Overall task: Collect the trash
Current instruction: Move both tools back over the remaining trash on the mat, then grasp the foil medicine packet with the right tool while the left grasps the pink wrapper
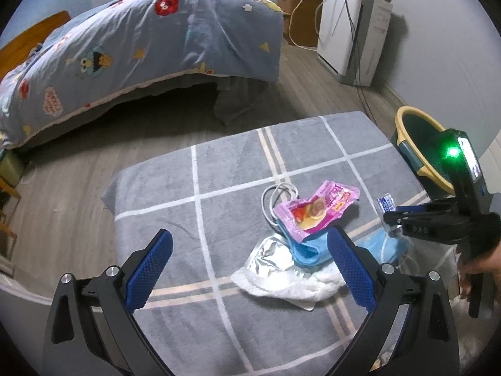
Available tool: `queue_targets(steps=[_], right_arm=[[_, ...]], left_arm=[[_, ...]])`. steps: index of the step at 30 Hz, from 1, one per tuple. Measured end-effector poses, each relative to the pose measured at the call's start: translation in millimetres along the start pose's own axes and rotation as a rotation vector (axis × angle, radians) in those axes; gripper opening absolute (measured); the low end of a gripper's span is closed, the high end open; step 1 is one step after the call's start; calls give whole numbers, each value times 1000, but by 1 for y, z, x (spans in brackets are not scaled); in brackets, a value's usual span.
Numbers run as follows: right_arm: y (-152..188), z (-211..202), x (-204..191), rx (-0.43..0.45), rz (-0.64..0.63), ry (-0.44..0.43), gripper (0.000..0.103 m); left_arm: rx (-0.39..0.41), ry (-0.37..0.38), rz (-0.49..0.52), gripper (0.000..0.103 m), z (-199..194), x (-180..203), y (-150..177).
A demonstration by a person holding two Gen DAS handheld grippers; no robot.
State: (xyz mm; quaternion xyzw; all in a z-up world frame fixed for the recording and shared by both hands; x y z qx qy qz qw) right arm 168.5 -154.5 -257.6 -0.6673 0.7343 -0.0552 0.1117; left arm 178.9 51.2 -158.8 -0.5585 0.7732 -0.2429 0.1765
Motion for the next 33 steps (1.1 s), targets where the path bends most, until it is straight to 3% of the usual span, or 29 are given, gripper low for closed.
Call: queue_targets(steps=[3,9,12,16,19,23,26,27,28,33], right_arm=[[-11,-22,0,9,-38,-32,4],[-35,-70,3,90,-178,-48,4],[-30,-58,3,62,-136,-131,4],[-29,-40,-5,27,-137,-121,6],[-27,-31,-5,1,-155,-102,8],[-26,-19,1,-27,-131,-110,10],[-25,-8,0,-39,-150,-102,38],[-24,-6,-2,-37,-163,-100,47],[-24,-4,-6,-37,-185,-100,51],[-15,8,-23,-61,-281,-94,51]], left_arm=[[-5,7,-7,98,4,3,-2],[-31,26,27,98,21,22,-5],[-67,37,100,95,38,39,-1],[-71,50,167,91,52,57,-4],[-80,68,211,72,62,69,-7],[-91,57,290,70,79,83,-6],[-104,47,313,64,90,86,-4],[-120,46,317,56,95,86,-2],[-134,45,323,46,98,85,0],[-160,37,315,26,101,78,3]])
Point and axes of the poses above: each gripper's, at about its wrist camera, not at the fingertips, and z roughly the way its jaws point, x to its right, y to its underside, the point moved 10 cm from there along z, roughly the way its jaws point, and after that the axes turned 1 degree about y, right-handed, at the moved point
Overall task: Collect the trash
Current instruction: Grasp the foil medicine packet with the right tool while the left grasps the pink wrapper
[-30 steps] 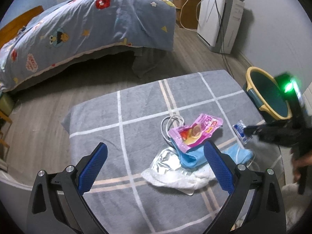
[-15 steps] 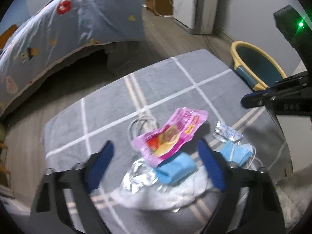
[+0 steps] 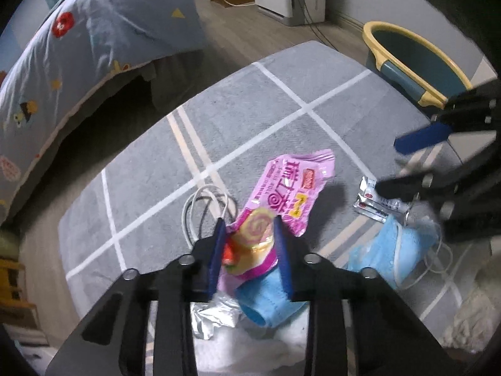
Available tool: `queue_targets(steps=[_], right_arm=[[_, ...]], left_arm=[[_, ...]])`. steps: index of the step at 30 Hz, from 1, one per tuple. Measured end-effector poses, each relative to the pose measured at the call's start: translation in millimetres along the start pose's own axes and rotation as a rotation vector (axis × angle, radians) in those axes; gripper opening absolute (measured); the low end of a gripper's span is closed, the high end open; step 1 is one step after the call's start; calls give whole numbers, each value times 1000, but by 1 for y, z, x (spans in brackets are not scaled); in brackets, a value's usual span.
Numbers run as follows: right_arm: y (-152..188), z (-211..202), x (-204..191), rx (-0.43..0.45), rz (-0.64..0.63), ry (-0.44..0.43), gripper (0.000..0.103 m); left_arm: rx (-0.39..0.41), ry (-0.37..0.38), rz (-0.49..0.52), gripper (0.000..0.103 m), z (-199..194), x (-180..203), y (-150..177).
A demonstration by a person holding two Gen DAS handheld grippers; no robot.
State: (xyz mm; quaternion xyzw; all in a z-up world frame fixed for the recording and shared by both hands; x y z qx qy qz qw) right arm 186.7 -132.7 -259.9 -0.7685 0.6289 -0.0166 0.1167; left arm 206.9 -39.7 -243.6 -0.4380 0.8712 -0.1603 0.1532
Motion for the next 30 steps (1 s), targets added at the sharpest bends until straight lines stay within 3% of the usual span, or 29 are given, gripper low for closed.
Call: queue_targets(steps=[5,6,8,10,18,20,21,24,25,30], right_arm=[[5,14,-16,-30,-52,12,51],[7,16,-20,-38,-72,22,51],[10,21,-25,-40,-114,63,49],[9,21,-26,-37,-134,97,29],[0,5,-7,-5,-23,77,29],[-1,-1,1,5,4,72,29],[-2,-3,5,7,24,66,29],[-3,-10,20,19,91,32,29],[-4,-12,24,25,113,19,29],[-3,-19,41,41,159,-11,29]], left_arm=[[-17,13,-38,13,2,-9,6],[-26,24,-39,5,4,-8,8],[-33,26,-33,4,5,-7,12],[-28,25,-30,3,4,-6,11],[41,50,-58,4,-11,-5,-1],[58,67,-52,10,-13,0,-5],[62,72,-42,19,-13,4,-6],[70,33,5,66,-11,11,-12],[78,19,21,74,-10,14,-15],[6,15,59,75,10,29,-15]])
Point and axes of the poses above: each gripper's, at about its wrist camera, not at the fingertips, and z roughly the way its jaws point, x to its right, y to its underside, the point moved 10 cm from there along z, roughly the way its jaws point, and after that the axes turned 1 degree about y, right-handed, at the moved point
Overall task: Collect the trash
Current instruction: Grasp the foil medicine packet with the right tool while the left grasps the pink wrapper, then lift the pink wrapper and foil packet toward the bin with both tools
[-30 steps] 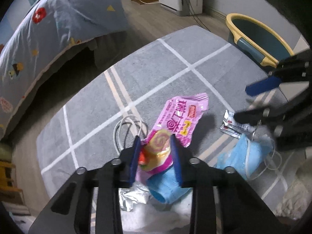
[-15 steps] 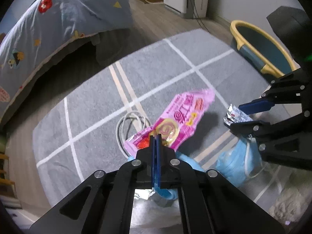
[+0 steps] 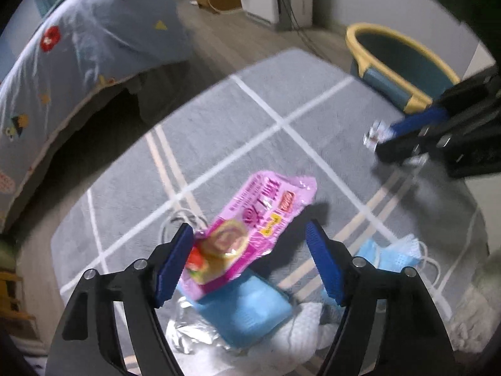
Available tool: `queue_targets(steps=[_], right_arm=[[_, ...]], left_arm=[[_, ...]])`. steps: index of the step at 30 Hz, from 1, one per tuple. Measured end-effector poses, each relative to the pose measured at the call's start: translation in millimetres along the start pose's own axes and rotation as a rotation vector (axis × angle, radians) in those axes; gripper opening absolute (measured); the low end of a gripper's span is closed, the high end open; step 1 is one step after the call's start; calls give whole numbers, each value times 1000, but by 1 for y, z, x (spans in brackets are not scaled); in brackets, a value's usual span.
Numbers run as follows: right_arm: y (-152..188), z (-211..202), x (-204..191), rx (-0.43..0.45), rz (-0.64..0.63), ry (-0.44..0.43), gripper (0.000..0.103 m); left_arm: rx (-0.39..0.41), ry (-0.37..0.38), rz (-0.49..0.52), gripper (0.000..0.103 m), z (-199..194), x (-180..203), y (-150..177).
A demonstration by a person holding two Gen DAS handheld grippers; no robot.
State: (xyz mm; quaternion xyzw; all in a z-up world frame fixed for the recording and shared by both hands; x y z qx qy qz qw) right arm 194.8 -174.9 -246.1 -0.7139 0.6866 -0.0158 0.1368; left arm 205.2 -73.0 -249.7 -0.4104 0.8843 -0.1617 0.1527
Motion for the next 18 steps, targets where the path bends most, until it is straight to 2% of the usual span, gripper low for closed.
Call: queue_targets(steps=[2,3,4,5,7,9,14,18], right_arm=[[-1,-4,11,2,7,-3,29],[-2,-4,15,3,12,-3,29],[0,-8,18,5,15,-3,29],[-1,-9,21,8,17,-3,29],[-2,-13,24,19,24,-9,29],[-4,-19,30,32,35,-24,29],[-11,-27,34,58,54,-48,29],[-15,-33,36,76,60,-58,29]], left_arm=[[-33,-26,22,75,8,2,1],[-50,-21,16,68,11,3,3],[-60,-14,7,55,13,3,4],[-73,-15,-2,48,15,1,5],[-84,-32,-22,23,15,-6,7],[-70,-25,-68,8,12,-13,4],[6,15,-152,3,-5,-22,-8],[44,37,-175,2,-17,-20,-18]])
Point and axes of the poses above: each gripper's, at about its wrist camera, not at the fingertips, and z roughly the way its jaws point, x to its right, y to its underside, the point moved 10 cm from there along z, roughly the way its jaws point, and after that the axes turned 1 degree about y, right-handed, at the moved point
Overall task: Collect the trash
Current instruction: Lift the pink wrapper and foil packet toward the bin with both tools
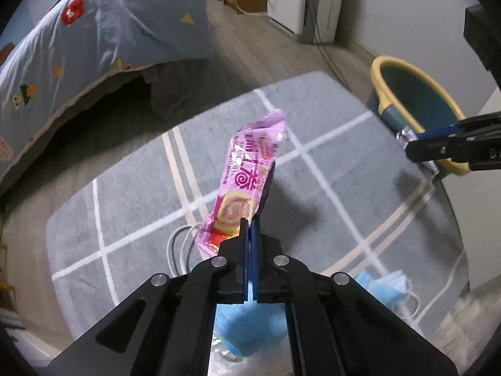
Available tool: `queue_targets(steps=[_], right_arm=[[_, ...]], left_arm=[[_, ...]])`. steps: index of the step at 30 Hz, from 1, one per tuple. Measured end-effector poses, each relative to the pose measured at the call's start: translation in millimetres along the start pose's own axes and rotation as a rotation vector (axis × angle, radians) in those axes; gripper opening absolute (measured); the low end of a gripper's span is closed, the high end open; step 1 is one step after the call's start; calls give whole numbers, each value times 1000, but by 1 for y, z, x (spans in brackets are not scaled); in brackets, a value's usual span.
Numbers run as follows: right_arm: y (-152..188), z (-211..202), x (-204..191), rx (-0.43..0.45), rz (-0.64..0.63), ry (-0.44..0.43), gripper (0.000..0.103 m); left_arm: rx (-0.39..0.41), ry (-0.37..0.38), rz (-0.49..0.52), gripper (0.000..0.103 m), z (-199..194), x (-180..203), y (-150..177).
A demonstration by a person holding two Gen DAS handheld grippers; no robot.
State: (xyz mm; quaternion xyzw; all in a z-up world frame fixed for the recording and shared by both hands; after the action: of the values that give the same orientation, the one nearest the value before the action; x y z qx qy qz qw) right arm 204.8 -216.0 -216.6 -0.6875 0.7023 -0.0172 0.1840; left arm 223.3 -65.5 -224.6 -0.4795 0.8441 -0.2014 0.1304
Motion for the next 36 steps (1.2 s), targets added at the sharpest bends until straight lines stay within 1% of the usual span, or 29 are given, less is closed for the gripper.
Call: queue_targets(steps=[4,9,11,14,15,17,19,20,21,22,24,27,30,32,33,34,36], right_arm=[[-7,-12,4,35,10,-6,29],[-10,-22,18,60,33,-3,29],[-9,-23,24,60,43,-5,29],[-9,-24,31,62,57,-9,29],[-9,-25,32,64,60,-11,29],[-9,-26,36,69,65,-12,29],[-8,-24,40,65,71,-16,29],[-8,-24,41,62,72,-18,29],[-7,-23,42,59,70,-18,29],[-7,-22,44,55,69,-19,29],[-7,-22,46,55,70,-21,29],[-8,-22,50,53,77,-33,29],[-9,-21,52,51,74,-38,29],[-11,-22,55,55,79,-40,29],[-11,-22,56,55,83,-41,29],[-11,-22,58,55,87,-41,29],[-12,-23,60,57,93,-44,29]], left_arm=[[49,30,-21,2,-14,10,-16],[94,44,-1,2,-27,27,-35],[86,22,-1,2,-25,29,-37],[61,35,-30,2,-17,29,-35],[55,39,-30,4,-13,31,-33],[29,26,-11,12,-2,36,-29],[10,5,10,34,7,39,-26],[4,-1,15,39,11,40,-24],[0,0,14,50,14,40,-23],[-8,4,6,57,18,40,-22],[-31,3,-13,64,26,38,-19],[-82,8,-38,65,42,37,-10],[-117,0,-24,65,53,38,-3],[-115,8,-27,56,54,40,-2],[-113,25,-36,42,53,41,-3],[-108,21,-36,35,52,40,-5],[-94,26,-29,30,48,41,-7]])
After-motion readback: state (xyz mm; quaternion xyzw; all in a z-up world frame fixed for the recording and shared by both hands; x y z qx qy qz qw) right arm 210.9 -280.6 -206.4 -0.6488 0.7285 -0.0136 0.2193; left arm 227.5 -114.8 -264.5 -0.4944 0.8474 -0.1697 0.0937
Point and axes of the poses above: each gripper's, at about its wrist camera, not at the fingertips, and z roughly the way its jaws point, x to its right, y to its underside, the point moved 10 cm from there along z, roughly the way its jaws point, and after that the axes turned 1 degree about y, right-handed, at the moved point
